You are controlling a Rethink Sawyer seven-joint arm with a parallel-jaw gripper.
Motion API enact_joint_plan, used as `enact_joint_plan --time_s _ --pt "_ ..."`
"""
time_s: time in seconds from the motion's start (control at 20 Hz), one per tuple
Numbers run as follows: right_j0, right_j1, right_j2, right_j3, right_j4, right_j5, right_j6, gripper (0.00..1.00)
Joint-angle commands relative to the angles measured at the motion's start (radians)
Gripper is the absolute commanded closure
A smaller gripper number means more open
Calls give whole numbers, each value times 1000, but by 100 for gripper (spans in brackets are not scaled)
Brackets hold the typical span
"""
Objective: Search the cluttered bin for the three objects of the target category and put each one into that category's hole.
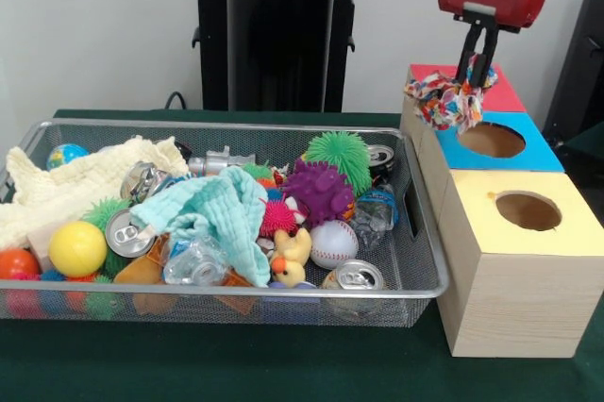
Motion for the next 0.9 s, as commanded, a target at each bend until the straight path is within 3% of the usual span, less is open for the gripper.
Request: enact_joint_plan --time_s 0.05,0.3,0.45,0.55,0.6,0.9 --pt "-67 -43 70 14 56 -113 217 100" --pt "-93 -64 97 -16 24 -181 173 100" --pt "-136 -71 163 -23 31 -323 222 100" --pt "-150 -70 188 -8 61 -340 260 100" --pt "-181 -85 236 14 67 -360 286 100" --pt "-144 -68 208 18 130 -402 293 100"
